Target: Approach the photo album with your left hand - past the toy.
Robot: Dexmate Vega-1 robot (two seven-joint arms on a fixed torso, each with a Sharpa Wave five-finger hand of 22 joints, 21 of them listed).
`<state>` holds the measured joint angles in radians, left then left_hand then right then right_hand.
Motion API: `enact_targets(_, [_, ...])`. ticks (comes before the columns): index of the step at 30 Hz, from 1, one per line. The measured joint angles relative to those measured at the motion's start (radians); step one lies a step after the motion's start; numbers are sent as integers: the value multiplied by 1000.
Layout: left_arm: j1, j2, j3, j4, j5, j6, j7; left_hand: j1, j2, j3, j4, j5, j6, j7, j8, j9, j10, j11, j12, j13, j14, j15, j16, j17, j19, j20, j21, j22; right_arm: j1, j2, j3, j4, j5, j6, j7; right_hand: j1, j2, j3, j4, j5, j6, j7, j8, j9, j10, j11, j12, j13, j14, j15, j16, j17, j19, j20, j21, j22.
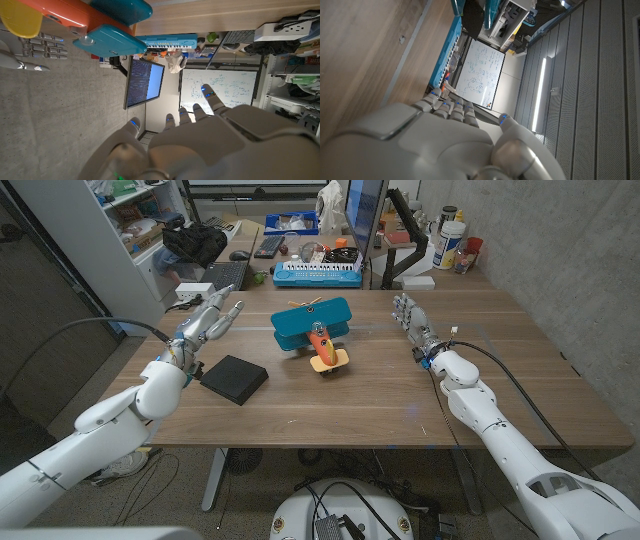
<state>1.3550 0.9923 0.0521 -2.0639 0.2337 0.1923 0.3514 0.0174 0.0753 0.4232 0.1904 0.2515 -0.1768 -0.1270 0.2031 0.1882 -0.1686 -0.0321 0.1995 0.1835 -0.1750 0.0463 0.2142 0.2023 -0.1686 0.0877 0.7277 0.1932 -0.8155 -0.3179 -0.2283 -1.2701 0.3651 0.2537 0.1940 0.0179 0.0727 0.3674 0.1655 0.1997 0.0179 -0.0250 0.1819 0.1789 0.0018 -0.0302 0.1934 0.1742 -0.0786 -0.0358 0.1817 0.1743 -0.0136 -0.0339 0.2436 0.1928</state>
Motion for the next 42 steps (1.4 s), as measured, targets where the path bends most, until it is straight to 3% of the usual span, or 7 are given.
enact_targets(42, [31, 70, -3, -57, -56, 126, -78, -8, -3, -11, 5, -8, 0, 0, -4, 5, 0, 0, -4, 0, 4, 3, -4, 5, 0, 11, -7, 5, -8, -9, 2, -10, 5, 13, 2, 0, 0, -7, -2, 0, 0, 0, 0, 0, 5, -5, 0, 0, 0, 0, 0, 0, 0, 0, 0, 0])
